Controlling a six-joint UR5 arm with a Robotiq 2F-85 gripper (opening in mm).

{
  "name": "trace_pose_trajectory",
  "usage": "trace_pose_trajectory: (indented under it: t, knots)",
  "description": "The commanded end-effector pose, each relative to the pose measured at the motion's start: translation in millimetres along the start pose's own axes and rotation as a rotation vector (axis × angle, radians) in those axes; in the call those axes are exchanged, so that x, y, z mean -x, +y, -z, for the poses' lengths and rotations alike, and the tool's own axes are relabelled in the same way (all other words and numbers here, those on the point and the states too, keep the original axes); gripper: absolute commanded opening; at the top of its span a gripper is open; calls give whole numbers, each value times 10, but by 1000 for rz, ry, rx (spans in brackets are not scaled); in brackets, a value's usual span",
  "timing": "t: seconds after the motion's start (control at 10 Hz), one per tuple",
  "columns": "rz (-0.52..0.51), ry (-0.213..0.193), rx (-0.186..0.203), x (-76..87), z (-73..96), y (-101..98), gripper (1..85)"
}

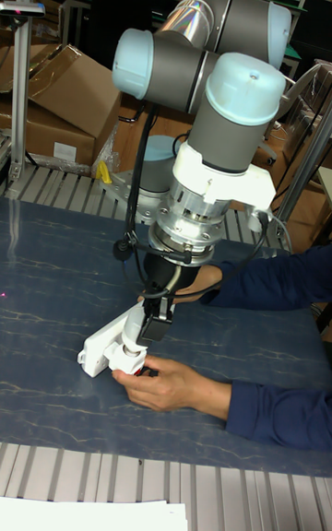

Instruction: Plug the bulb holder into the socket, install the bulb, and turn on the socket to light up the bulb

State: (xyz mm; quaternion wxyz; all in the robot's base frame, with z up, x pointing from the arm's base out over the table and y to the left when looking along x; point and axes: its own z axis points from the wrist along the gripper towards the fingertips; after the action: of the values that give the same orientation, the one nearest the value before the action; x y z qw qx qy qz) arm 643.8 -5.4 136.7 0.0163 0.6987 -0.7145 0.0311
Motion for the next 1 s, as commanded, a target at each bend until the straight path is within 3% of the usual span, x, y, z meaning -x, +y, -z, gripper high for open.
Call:
trace_pose_trajectory:
  t: [0.0,0.9]
  knots:
    - [-9,-17,-1,17,-2,-2,10]
    - [-55,-32,4,18,-43,11,10]
